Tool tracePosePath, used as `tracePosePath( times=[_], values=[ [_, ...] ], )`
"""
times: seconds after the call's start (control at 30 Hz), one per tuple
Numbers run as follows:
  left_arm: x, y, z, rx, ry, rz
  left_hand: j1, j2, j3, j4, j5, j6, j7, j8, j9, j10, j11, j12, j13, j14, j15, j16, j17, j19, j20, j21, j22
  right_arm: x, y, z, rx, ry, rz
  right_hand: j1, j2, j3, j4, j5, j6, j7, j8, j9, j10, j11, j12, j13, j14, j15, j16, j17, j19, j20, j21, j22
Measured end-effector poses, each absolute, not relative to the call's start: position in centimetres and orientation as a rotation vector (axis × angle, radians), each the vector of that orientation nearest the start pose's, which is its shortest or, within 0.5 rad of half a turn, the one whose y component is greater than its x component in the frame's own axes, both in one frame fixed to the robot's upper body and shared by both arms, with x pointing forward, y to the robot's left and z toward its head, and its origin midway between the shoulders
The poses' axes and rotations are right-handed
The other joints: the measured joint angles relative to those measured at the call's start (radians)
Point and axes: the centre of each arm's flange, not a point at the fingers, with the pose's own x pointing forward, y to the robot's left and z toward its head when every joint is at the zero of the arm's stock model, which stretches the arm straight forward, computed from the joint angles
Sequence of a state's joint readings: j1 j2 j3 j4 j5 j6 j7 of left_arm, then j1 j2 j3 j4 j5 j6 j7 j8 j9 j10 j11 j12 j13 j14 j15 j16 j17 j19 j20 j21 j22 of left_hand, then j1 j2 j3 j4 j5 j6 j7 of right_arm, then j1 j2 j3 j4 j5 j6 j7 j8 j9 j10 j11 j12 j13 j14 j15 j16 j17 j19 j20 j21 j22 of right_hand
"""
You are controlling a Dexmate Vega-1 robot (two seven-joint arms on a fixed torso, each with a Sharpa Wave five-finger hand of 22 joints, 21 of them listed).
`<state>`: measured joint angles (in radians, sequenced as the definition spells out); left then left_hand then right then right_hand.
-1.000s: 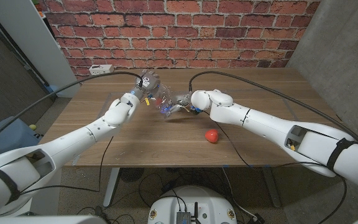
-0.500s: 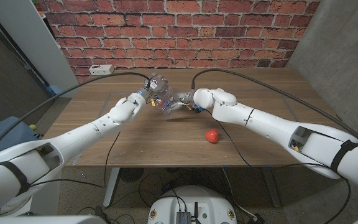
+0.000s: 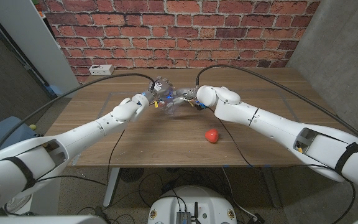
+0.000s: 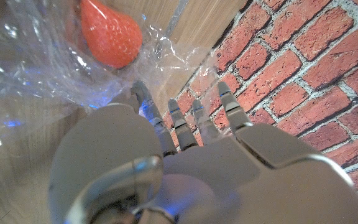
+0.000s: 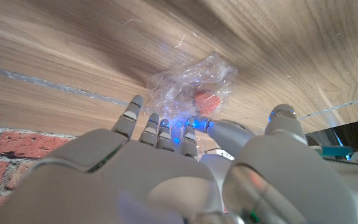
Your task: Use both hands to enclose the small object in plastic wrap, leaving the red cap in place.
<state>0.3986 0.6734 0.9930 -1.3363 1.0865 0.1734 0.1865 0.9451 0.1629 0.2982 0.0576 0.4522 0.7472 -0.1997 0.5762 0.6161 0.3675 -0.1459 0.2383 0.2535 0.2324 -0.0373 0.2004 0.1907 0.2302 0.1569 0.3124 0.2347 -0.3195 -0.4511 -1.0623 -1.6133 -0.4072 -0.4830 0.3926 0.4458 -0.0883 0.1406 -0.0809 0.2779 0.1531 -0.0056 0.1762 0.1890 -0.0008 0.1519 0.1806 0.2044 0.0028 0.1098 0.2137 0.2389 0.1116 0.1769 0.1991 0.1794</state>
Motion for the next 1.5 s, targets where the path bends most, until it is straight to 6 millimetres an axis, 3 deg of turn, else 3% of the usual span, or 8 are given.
tracePosePath(
  times=[0.3,0.5,0.7,0.87,0.97,1.07,1.23,1.5],
  values=[
    [67.9,18.3,3.4,2.052,-0.802,0.233,0.005,-0.005,-0.003,-0.002,0.000,0.010,0.010,0.001,0.000,0.014,0.006,0.000,0.005,0.000,0.000,0.000,0.000,0.000,0.000,0.002,0.000,62.0,-2.5,4.6,-1.445,-0.396,0.382,-0.009,0.002,-0.003,0.003,0.008,-0.011,-0.011,0.000,0.000,-0.021,-0.018,0.000,-0.005,-0.021,-0.004,-0.008,0.001,-0.021,0.007,-0.003,0.005],
    [68.1,18.0,3.1,2.041,-0.811,0.228,0.022,-0.035,-0.016,-0.025,-0.027,0.008,0.007,0.003,-0.023,0.039,-0.008,0.006,0.004,0.022,0.000,0.000,-0.005,0.019,-0.028,0.013,-0.003,61.8,-3.0,4.8,-1.436,-0.402,0.358,-0.013,0.006,-0.007,0.007,0.013,-0.011,-0.011,0.005,0.000,-0.007,-0.032,0.005,-0.005,-0.027,-0.010,-0.008,0.001,-0.021,0.007,-0.003,0.005],
    [68.2,17.9,2.7,2.015,-0.820,0.252,-0.031,-0.099,-0.078,-0.018,-0.108,-0.221,-0.021,-0.184,-0.148,0.024,-0.008,-0.009,-0.003,0.036,-0.004,-0.005,-0.009,0.011,-0.022,0.016,-0.020,61.6,-3.4,5.0,-1.425,-0.412,0.339,-0.013,0.006,-0.007,0.007,0.015,-0.009,-0.020,0.005,0.000,-0.007,-0.043,0.008,-0.005,-0.023,-0.014,-0.008,0.001,-0.023,0.005,-0.003,0.005],
    [68.0,18.0,2.7,1.988,-0.838,0.296,-0.052,-0.120,-0.103,-0.009,-0.125,-0.323,-0.022,-0.268,-0.200,0.015,-0.002,-0.011,-0.003,0.044,-0.003,-0.007,-0.009,-0.001,-0.011,0.009,-0.026,61.5,-4.0,4.9,-1.402,-0.429,0.318,-0.032,0.031,-0.010,0.015,0.018,-0.010,-0.036,0.011,0.000,-0.002,-0.062,0.013,-0.004,-0.035,-0.026,-0.008,0.003,-0.037,0.012,-0.003,0.005],
    [68.0,18.0,2.2,1.963,-0.850,0.314,-0.057,-0.124,-0.108,-0.005,-0.125,-0.332,-0.023,-0.284,-0.211,0.015,-0.002,-0.011,-0.006,0.047,-0.007,-0.007,-0.009,-0.001,-0.011,0.009,-0.026,61.2,-4.2,5.2,-1.380,-0.475,0.284,0.024,0.135,0.048,0.003,0.021,0.016,-0.057,0.021,0.000,0.019,-0.083,0.022,-0.004,-0.023,-0.039,0.001,0.002,-0.032,0.008,-0.001,0.004],
    [67.8,18.1,2.1,1.937,-0.865,0.335,-0.066,-0.128,-0.117,-0.001,-0.131,-0.341,-0.022,-0.292,-0.220,0.015,-0.002,-0.011,-0.008,0.052,-0.002,-0.007,-0.007,0.004,-0.022,0.009,-0.026,61.0,-4.6,5.4,-1.366,-0.501,0.255,0.139,0.209,0.133,-0.065,-0.008,0.035,-0.059,0.021,-0.002,0.031,-0.095,0.023,-0.004,-0.010,-0.052,0.001,-0.010,-0.013,-0.011,0.007,0.002],
    [67.5,18.3,2.1,1.894,-0.885,0.361,-0.082,-0.122,-0.125,0.007,-0.136,-0.345,-0.022,-0.301,-0.231,0.015,-0.002,-0.011,-0.008,0.061,-0.004,-0.007,-0.007,0.009,-0.028,0.009,-0.026,60.6,-5.1,5.7,-1.364,-0.523,0.217,0.211,0.225,0.186,-0.103,-0.030,0.037,-0.061,0.021,-0.003,0.036,-0.100,0.023,-0.004,-0.007,-0.066,0.001,-0.016,0.019,-0.025,0.017,0.000],
    [67.1,18.4,2.0,1.840,-0.888,0.373,-0.117,-0.129,-0.146,0.020,-0.151,-0.444,-0.021,-0.377,-0.280,-0.017,-0.006,-0.020,-0.012,0.061,-0.004,-0.007,-0.007,0.011,-0.036,0.009,-0.030,60.2,-6.3,6.2,-1.376,-0.508,0.115,0.242,0.203,0.206,-0.099,-0.063,-0.015,-0.065,0.012,-0.003,0.013,-0.098,0.019,-0.004,-0.013,-0.064,0.001,-0.021,0.003,-0.010,0.004,-0.002]
  ],
)
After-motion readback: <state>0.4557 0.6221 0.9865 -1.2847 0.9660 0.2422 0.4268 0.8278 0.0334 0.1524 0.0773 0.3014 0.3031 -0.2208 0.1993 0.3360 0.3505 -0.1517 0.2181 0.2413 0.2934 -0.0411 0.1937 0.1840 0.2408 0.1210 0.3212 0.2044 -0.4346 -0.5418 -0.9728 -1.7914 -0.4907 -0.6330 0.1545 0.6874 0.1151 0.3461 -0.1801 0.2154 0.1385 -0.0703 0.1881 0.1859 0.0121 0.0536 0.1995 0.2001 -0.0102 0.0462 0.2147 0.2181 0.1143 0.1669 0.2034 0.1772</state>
